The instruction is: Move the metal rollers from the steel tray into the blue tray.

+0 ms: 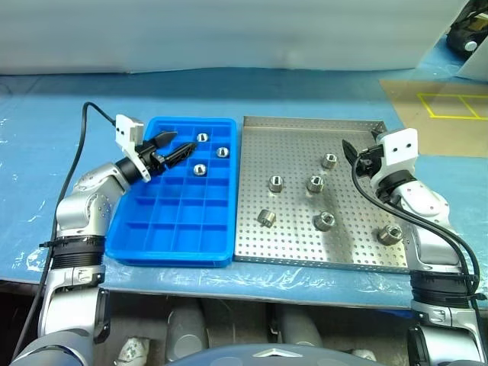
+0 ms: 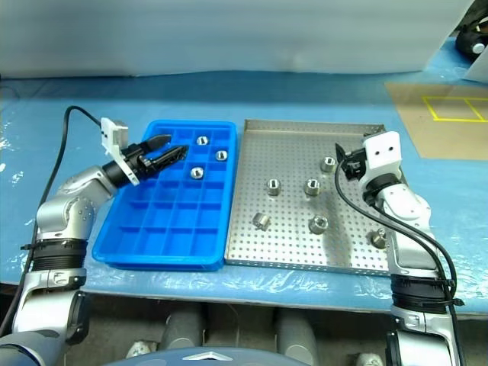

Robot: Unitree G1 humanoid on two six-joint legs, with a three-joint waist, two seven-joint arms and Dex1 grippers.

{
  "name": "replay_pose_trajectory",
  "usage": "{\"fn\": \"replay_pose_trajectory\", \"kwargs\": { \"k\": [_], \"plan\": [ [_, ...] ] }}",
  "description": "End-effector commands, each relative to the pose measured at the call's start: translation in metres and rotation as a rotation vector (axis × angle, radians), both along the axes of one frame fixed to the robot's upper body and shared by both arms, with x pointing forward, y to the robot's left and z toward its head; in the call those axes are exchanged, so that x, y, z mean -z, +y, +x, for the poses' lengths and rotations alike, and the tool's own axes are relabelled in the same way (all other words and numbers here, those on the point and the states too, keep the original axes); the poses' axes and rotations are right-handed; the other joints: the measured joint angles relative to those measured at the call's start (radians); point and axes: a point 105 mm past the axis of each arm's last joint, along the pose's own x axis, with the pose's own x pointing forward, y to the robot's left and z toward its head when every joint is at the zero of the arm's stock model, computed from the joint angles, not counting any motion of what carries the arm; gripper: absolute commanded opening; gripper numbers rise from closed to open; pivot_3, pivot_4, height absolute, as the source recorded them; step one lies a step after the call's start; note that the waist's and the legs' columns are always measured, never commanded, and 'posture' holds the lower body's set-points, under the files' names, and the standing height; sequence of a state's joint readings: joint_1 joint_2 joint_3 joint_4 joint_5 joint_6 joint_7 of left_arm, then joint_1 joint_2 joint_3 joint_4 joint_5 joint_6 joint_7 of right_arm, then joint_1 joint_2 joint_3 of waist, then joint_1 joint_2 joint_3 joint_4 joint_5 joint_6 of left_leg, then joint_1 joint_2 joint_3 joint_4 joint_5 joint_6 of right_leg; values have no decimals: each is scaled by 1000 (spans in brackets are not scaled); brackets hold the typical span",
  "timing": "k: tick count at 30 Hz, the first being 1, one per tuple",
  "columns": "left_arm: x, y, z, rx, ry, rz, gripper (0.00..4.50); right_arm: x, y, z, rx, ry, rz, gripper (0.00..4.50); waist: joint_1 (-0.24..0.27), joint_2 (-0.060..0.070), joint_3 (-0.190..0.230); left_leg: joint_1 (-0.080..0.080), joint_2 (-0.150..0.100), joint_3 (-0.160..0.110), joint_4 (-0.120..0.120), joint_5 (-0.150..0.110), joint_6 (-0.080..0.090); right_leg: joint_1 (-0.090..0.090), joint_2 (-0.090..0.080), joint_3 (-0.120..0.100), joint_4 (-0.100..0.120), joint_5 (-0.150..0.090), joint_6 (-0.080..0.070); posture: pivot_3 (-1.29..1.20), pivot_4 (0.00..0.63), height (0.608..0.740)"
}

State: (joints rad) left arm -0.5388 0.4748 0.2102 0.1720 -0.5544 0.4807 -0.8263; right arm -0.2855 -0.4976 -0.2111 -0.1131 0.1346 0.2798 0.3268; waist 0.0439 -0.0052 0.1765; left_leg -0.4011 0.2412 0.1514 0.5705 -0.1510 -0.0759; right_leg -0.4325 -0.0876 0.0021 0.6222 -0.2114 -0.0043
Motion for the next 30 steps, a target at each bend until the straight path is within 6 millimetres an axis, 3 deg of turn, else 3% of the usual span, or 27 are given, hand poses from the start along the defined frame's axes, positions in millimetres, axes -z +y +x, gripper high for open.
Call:
{"fn": "replay_pose_trajectory", "kwargs": {
  "k": [1, 8, 12, 15, 18, 21, 23, 26, 30],
  "plan": [
    [-16, 2, 1, 11, -55, -2, 4474, -14, -4, -6, 18, -60, -17, 3325, 0, 0, 0, 0, 0, 0, 0, 0, 0, 0, 0, 0, 0, 0, 0, -149, 150, 740],
    [-15, 1, -1, 36, -47, 13, 4474, -11, -4, -8, 1, -36, 4, 3325, -1, 0, 0, 0, 0, 0, 0, 0, 0, 0, 0, 0, 0, 0, 0, -152, 150, 740],
    [-15, 9, -10, 94, -32, 83, 4474, -5, 21, -16, -256, 103, 7, 3325, -1, 0, 0, 0, 0, 0, 0, 0, 0, 0, 0, 0, 0, 0, 0, -157, 150, 740],
    [-37, 26, -20, 178, -45, 149, 4474, -4, 39, -37, -516, 250, -31, 3325, -2, 0, 0, 1, 1, 0, 0, 0, 0, 0, 0, 0, 0, 0, 0, -162, 150, 740],
    [-55, 35, -18, 226, -84, 244, 4474, -9, 41, -42, -618, 321, -100, 3325, 1, 0, 0, 1, 1, 0, -1, 0, 1, 1, 1, 0, 0, 0, 0, -155, 150, 740],
    [-79, 16, -4, 323, -146, 309, 4474, -24, 46, -38, -698, 339, -161, 3325, 11, 1, 0, 5, 0, 0, 1, -3, 5, 5, -1, 0, 0, 0, 0, -156, 150, 740],
    [-83, 4, 2, 383, -155, 325, 4474, -27, 50, -38, -733, 350, -179, 3325, 18, 1, 0, 7, -2, 1, 2, -3, 5, 9, -4, 0, 1, 0, -1, -159, 150, 740],
    [-72, -22, 11, 490, -127, 356, 4474, -30, 56, -39, -767, 357, -206, 3325, 24, 1, 0, 16, -2, 4, 1, -3, 6, 15, -4, 0, 0, 0, -1, -185, 150, 740],
    [-58, -56, 18, 621, -101, 403, 4474, -31, 58, -42, -749, 337, -225, 3325, 26, 1, 0, 13, -1, 4, 0, -2, 5, 14, -3, 2, -2, 0, -1, -227, 150, 740]
  ]
}}
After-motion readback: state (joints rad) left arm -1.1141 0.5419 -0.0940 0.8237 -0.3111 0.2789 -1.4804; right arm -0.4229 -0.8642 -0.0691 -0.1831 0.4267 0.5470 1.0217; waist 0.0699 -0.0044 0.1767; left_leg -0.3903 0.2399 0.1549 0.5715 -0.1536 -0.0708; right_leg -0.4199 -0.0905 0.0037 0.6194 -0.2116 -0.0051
